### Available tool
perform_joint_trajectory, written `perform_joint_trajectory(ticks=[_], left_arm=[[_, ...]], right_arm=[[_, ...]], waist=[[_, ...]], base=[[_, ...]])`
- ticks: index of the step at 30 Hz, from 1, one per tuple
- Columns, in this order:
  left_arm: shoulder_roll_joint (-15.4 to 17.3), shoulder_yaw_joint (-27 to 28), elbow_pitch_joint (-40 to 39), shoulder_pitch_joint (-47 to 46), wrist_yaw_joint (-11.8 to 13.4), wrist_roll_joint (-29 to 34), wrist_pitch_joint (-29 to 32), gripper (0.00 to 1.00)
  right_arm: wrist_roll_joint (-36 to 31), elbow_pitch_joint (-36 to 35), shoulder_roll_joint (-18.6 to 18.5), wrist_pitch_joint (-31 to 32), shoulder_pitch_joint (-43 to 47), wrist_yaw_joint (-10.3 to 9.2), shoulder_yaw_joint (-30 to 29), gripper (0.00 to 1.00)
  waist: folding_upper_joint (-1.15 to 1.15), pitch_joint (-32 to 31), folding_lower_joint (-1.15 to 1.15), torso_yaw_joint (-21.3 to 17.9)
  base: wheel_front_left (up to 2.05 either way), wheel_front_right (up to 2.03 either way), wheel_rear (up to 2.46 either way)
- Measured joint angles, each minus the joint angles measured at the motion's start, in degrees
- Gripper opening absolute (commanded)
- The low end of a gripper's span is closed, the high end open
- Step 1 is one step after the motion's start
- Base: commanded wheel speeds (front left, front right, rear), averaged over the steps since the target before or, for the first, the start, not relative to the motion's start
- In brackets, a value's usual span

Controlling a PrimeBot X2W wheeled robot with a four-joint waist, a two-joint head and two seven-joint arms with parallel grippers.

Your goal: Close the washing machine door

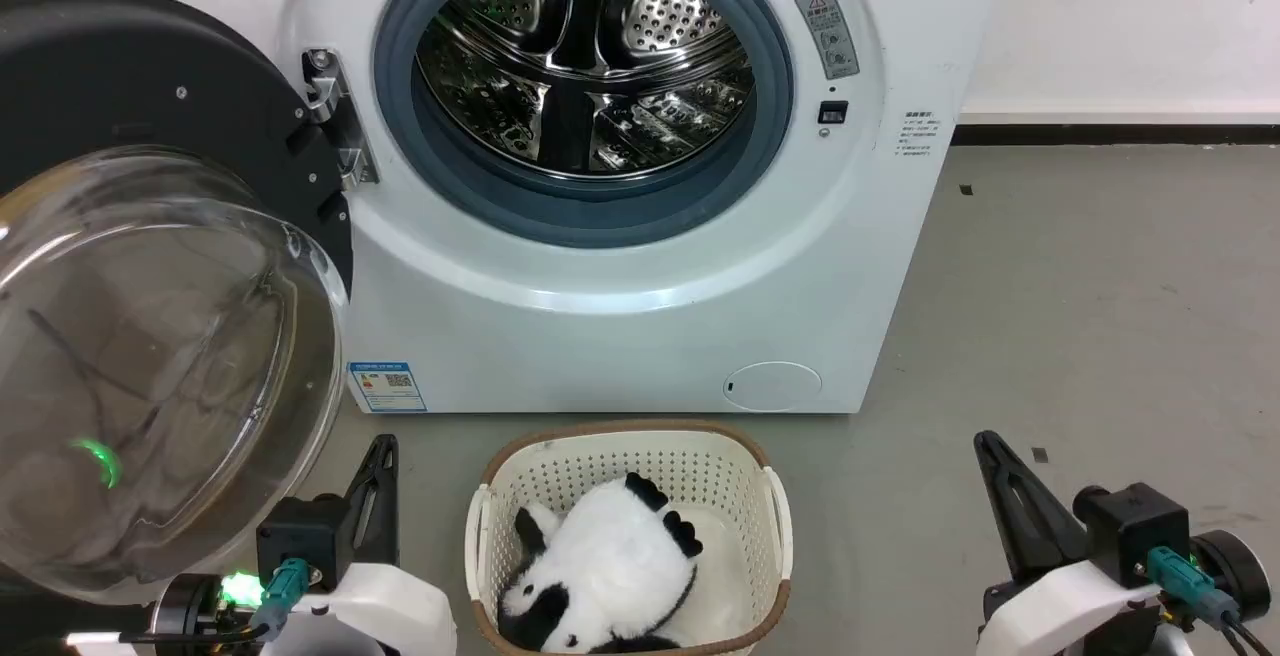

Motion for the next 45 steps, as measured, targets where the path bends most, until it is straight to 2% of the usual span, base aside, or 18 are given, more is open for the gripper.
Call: perform_joint_trajectory(ticks=[3,4,26,45], left_arm=[[0.00,0.02,0.00,0.00,0.00,0.00,0.00,0.00],[0.00,-0.02,0.03,0.02,-0.01,-0.01,0.00,1.00],[0.00,-0.22,0.22,0.09,0.05,-0.04,-1.63,1.00],[0.00,0.07,0.16,0.73,0.24,-0.45,-3.86,1.00]], right_arm=[[0.00,0.00,0.00,0.00,0.00,0.00,0.01,0.00],[0.00,-0.01,0.00,0.00,0.02,0.00,0.01,1.00],[1.15,0.21,0.00,-1.65,0.07,0.00,-0.20,1.00],[2.15,0.20,0.00,-3.87,0.21,-0.01,0.36,1.00]], waist=[[0.00,0.00,0.00,0.00],[0.00,0.00,0.00,0.00],[0.00,0.11,0.00,0.69],[0.00,-0.14,0.00,4.66]], base=[[0.00,0.00,0.00],[0.00,0.00,0.00],[0.00,0.00,0.00],[0.00,0.00,0.00]])
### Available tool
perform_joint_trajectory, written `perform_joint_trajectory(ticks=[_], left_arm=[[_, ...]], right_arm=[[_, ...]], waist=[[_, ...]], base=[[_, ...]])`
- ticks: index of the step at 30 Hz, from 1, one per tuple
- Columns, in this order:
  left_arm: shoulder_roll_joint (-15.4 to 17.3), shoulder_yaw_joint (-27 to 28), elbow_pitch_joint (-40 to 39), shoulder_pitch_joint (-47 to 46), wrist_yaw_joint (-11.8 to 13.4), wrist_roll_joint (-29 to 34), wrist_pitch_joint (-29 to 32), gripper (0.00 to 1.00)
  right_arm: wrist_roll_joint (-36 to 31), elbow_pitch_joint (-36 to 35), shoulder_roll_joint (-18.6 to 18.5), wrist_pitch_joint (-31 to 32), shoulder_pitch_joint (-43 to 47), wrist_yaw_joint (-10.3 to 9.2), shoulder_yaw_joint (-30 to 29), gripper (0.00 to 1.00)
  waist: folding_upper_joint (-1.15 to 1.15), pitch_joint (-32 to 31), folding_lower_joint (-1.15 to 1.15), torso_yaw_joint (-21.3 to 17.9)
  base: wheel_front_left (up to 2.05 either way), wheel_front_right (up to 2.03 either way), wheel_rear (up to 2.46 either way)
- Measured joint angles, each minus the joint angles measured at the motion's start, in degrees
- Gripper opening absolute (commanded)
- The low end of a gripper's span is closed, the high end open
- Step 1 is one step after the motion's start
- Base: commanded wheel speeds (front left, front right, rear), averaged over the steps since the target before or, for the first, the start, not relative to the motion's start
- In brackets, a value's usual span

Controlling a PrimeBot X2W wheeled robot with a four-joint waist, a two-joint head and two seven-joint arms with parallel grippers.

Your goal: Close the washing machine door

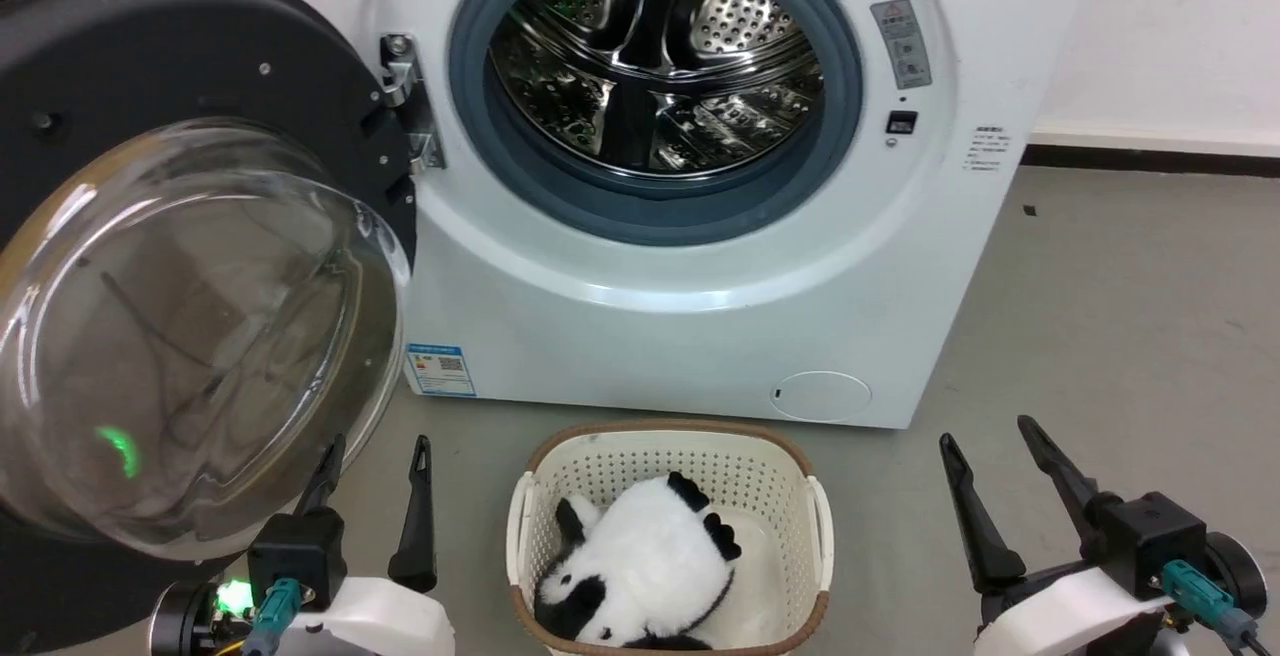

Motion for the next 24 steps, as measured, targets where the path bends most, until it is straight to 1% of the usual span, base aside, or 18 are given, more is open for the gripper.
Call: perform_joint_trajectory(ticks=[24], left_arm=[[-0.01,0.27,-0.27,1.09,0.69,-0.21,-2.88,1.00]], right_arm=[[2.30,0.02,0.00,-2.82,0.80,0.01,1.05,1.00]], waist=[[0.00,-0.45,0.00,7.38]], base=[[0.00,0.00,0.00]])
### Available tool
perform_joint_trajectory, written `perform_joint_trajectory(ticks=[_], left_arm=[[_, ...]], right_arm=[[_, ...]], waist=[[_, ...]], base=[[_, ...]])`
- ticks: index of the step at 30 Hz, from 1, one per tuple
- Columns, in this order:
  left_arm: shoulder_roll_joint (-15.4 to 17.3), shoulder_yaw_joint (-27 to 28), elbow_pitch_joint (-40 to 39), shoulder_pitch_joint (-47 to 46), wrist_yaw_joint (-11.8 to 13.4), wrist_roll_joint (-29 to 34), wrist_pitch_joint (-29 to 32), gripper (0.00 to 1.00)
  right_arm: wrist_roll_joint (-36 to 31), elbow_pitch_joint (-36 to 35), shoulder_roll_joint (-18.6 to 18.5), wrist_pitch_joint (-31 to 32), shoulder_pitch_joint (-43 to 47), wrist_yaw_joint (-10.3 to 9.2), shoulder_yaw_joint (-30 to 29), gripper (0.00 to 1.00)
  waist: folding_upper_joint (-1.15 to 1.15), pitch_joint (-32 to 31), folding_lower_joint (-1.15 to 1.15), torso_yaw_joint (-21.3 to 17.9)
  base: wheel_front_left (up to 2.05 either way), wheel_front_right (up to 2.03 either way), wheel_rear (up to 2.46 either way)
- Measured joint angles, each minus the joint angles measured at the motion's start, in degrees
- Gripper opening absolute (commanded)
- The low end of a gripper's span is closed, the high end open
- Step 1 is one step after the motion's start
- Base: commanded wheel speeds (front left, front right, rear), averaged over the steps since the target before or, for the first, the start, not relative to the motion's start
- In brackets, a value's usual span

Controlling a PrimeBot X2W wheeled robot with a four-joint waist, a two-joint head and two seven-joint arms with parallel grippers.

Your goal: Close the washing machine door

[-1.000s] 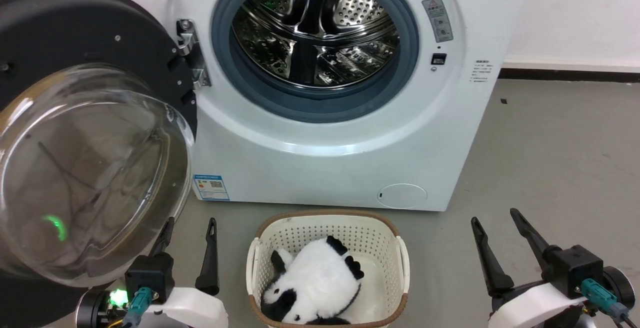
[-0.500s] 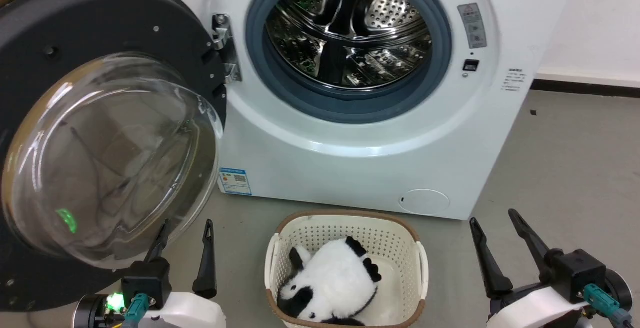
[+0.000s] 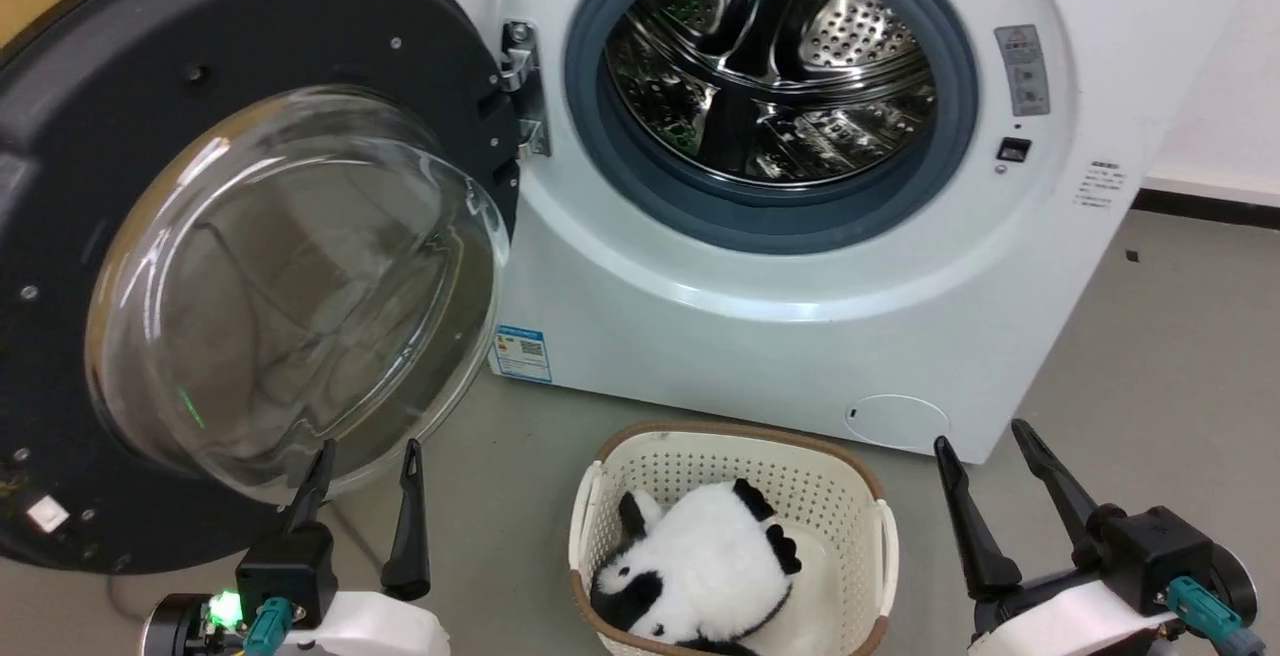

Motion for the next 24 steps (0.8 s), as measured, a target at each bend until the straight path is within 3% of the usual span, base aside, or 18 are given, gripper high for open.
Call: perform_joint_trajectory(ticks=[24], left_arm=[[0.00,0.21,-0.62,1.22,0.64,-0.54,-2.91,1.00]], right_arm=[[1.38,0.40,0.00,-2.83,0.46,0.00,1.57,1.00]], waist=[[0.00,-0.37,0.00,7.14]], base=[[0.00,0.00,0.00]])
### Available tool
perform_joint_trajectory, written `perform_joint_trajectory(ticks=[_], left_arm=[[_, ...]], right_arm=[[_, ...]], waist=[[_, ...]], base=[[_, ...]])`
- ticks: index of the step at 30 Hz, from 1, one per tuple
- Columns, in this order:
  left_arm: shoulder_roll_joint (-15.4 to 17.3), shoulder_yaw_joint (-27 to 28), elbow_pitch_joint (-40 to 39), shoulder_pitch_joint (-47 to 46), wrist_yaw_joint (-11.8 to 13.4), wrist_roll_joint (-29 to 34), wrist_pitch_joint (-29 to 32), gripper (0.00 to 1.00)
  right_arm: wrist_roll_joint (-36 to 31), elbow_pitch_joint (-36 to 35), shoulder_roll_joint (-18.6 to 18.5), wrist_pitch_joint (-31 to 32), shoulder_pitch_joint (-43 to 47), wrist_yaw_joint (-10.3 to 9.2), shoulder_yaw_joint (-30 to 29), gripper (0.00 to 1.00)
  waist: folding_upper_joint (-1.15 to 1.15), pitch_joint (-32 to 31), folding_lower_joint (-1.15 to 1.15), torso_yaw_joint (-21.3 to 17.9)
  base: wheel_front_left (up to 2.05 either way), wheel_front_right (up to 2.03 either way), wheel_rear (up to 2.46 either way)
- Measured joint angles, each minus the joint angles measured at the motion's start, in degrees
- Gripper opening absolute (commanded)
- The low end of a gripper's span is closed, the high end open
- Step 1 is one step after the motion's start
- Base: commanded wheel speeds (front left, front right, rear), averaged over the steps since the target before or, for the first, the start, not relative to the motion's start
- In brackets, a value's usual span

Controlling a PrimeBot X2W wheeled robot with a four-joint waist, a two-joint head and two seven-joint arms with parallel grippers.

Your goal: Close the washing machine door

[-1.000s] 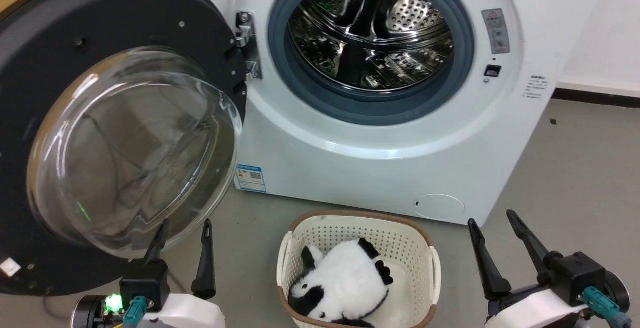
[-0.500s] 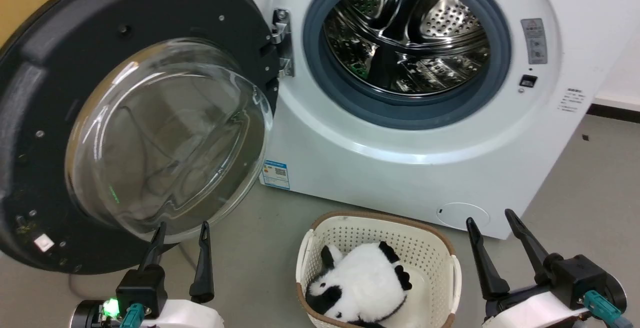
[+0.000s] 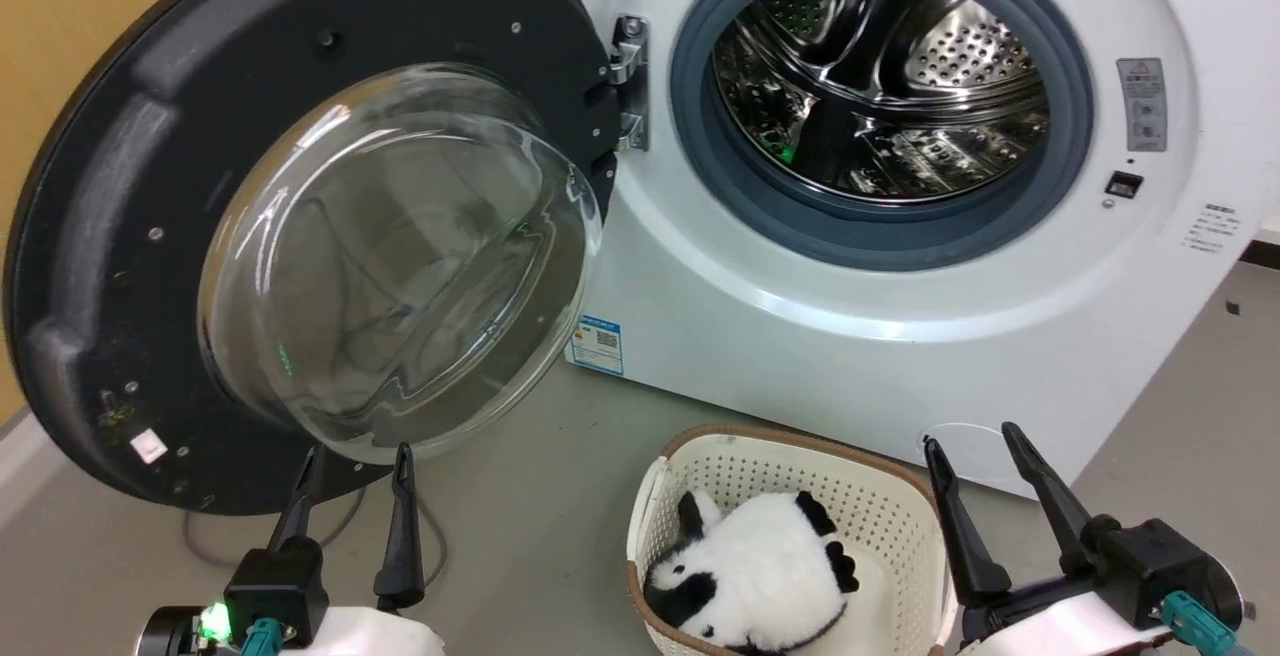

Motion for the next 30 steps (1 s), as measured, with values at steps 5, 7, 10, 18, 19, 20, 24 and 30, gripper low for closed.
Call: perform_joint_trajectory(ticks=[5,7,10,18,19,20,24,30], left_arm=[[0.00,0.09,-0.31,0.22,0.19,-0.27,-0.52,1.00],[0.00,0.20,-0.34,0.32,0.19,-0.34,-0.70,1.00],[0.00,0.26,-0.60,0.55,0.30,-0.34,-1.07,1.00],[0.00,0.43,-0.98,0.97,0.69,-0.43,-2.08,1.00],[0.00,0.45,-0.99,0.99,0.69,-0.43,-2.19,1.00],[0.00,0.48,-1.02,1.05,0.70,-0.43,-2.35,1.00],[0.00,0.56,-1.10,1.16,0.99,-0.52,-2.59,1.00],[0.00,0.59,-1.33,1.49,1.03,-0.78,-3.55,1.00]], right_arm=[[0.32,0.21,0.00,-0.62,-0.01,0.00,0.54,1.00],[0.42,0.29,0.00,-0.89,-0.01,-0.01,0.73,1.00],[0.81,0.32,0.00,-1.13,-0.01,0.00,0.91,1.00],[1.43,0.63,0.00,-2.07,-0.04,0.00,1.60,1.00],[1.49,0.64,0.00,-2.21,-0.04,-0.01,1.70,1.00],[1.69,0.66,0.00,-2.22,-0.04,0.00,1.81,1.00],[1.83,0.76,0.00,-2.82,-0.05,0.00,2.10,1.00],[2.34,0.82,0.00,-3.56,-0.05,0.00,2.52,1.00]], waist=[[0.00,0.13,0.00,1.27],[0.00,0.18,0.00,1.78],[0.00,0.26,0.00,2.54],[0.00,0.47,0.00,4.57],[0.00,0.48,0.00,4.81],[0.00,0.49,0.00,5.05],[0.00,0.48,0.00,5.97],[0.00,0.34,0.00,7.30]], base=[[0.00,0.00,0.00],[0.00,0.00,0.00],[0.00,0.00,0.00],[0.00,0.00,0.00],[0.00,0.00,0.00],[0.00,0.00,0.00],[0.00,0.00,0.00],[0.00,0.00,0.00]])
